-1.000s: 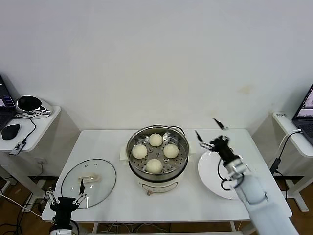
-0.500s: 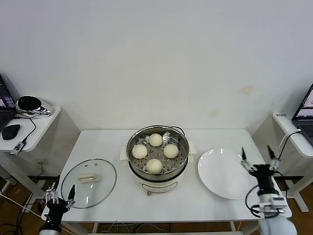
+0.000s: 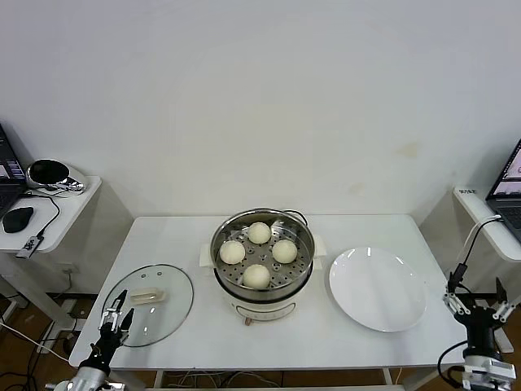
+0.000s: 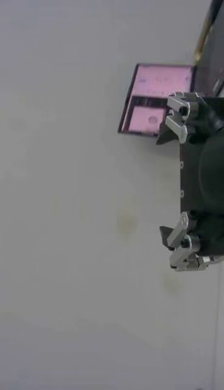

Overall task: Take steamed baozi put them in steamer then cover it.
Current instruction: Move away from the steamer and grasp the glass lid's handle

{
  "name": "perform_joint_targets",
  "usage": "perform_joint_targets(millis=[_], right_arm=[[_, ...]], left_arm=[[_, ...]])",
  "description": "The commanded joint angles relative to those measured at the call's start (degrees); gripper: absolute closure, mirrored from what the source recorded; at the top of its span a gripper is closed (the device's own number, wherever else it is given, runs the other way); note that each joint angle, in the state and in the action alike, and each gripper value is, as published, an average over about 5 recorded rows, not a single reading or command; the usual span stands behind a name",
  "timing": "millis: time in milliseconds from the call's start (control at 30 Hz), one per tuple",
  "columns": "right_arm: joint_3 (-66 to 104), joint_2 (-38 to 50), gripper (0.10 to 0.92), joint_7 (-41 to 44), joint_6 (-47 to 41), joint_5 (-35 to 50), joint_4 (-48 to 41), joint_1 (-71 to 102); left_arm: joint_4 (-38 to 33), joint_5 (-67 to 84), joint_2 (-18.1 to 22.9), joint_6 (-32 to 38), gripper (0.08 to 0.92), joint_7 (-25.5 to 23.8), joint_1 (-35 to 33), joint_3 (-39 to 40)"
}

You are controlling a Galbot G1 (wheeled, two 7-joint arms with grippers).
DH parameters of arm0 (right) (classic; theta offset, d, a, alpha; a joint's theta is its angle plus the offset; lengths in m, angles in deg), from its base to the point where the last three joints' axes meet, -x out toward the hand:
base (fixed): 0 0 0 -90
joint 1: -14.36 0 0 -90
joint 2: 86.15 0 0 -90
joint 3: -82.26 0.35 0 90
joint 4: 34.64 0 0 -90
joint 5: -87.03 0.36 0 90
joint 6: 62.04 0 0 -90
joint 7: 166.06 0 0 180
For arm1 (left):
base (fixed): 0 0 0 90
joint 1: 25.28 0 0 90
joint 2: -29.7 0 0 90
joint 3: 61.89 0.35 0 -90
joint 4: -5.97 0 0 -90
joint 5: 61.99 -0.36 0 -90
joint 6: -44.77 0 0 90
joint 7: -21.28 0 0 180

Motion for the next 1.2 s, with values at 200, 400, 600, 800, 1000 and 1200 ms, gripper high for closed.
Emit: perform_joint_targets(millis=[200, 400, 600, 800, 1000, 1200], right_arm=[[2.88, -2.25, 0.203, -0.90, 1.53, -1.19, -0.40, 2.86], [3.39, -2.26, 0.203, -0.87, 1.91, -1.16, -0.55, 3.50], [3.26, -2.63, 0.203, -0.82, 1.91, -1.45, -0.75, 3.21], [2.76, -3.11, 0.203, -0.79, 2.27, -2.19, -1.25, 3.09], [2.72, -3.31, 0.203, -0.79, 2.35, -2.57, -1.33, 3.12], [2.71, -3.36, 0.203, -0.79, 2.50, -2.73, -1.54, 3.14]], left_arm=[[7.46, -5.05, -1.15, 1.10, 0.177, -0.62, 10.65, 3.46], [9.12, -4.85, -1.06, 1.14, 0.177, -0.83, 11.78, 4.41], [9.67, -4.72, -1.27, 1.15, 0.177, -1.07, 12.17, 4.87], [10.99, -4.70, -1.50, 1.11, 0.177, -1.29, 13.16, 5.60], [13.48, -4.62, -1.43, 1.16, 0.177, -1.16, 15.54, 6.58], [15.98, -4.28, -1.07, 1.11, 0.177, -1.34, 18.29, 7.33]])
